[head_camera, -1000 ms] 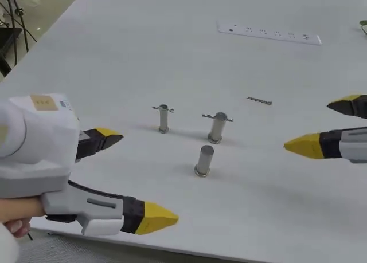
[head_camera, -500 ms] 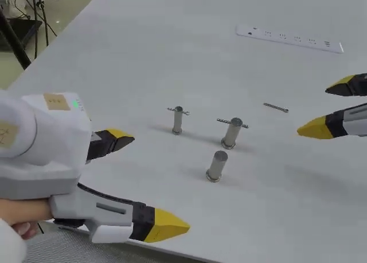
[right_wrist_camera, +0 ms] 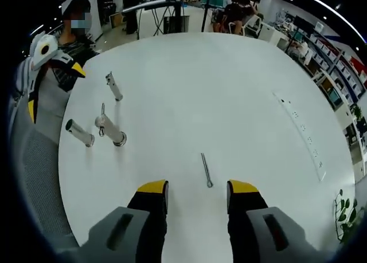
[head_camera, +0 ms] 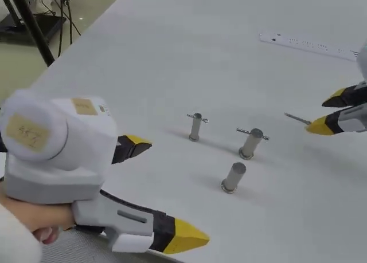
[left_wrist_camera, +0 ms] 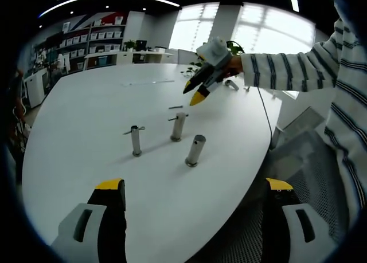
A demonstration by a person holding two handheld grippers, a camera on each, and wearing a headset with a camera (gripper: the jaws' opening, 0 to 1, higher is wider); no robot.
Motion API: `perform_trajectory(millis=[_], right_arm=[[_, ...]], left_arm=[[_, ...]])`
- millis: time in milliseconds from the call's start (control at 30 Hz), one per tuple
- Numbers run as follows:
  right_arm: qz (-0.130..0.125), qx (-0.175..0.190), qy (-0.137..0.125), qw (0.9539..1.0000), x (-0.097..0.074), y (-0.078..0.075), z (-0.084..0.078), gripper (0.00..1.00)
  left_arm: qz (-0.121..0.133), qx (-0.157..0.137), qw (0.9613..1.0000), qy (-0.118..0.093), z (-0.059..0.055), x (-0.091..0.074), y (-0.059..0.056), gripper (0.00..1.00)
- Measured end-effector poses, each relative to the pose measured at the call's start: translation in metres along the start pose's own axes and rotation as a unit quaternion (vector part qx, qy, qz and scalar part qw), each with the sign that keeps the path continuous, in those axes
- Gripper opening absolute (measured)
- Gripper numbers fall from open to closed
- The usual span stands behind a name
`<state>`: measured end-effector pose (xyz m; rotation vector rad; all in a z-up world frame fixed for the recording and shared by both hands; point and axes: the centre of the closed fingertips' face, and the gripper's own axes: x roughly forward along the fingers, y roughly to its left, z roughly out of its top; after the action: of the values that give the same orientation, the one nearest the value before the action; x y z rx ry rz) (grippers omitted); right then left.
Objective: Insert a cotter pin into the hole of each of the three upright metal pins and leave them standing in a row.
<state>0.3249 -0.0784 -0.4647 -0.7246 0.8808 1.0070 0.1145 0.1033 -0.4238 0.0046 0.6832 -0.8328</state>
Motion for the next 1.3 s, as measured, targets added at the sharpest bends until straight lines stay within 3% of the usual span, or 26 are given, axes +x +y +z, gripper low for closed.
perform_trajectory(millis=[200, 433, 767, 900, 1033, 1300], right_arm=[[0.008, 0.015, 0.006, 0.9998, 0.021, -0.014, -0.002, 0.29], [0.011, 0.025, 0.012, 0.9995, 0.033, -0.022, -0.002, 0.19], [0.010, 0.034, 0.029, 0.9990, 0.038, -0.033, -0.008, 0.10], [0.018, 0.033, 0.032, 0.9988, 0.039, -0.029, -0.008, 0.06], [0.017, 0.018, 0.038, 0.9990, 0.039, -0.022, -0.006, 0.01], [0.006, -0.013, 0.045, 0.9989, 0.039, -0.026, -0.005, 0.00]], left_arm=[[-0.001, -0.007, 0.9999, -0.009, 0.005, 0.001, -0.005, 0.99], [0.006, -0.015, 0.9998, -0.012, 0.004, -0.001, -0.005, 0.99], [0.011, -0.018, 0.9997, -0.014, 0.003, -0.003, -0.001, 0.99], [0.010, -0.019, 0.9997, -0.014, 0.003, -0.002, -0.002, 0.99], [0.008, -0.019, 0.9997, -0.015, 0.003, -0.001, -0.002, 0.99], [0.005, -0.016, 0.9997, -0.016, 0.004, 0.000, -0.004, 0.99]])
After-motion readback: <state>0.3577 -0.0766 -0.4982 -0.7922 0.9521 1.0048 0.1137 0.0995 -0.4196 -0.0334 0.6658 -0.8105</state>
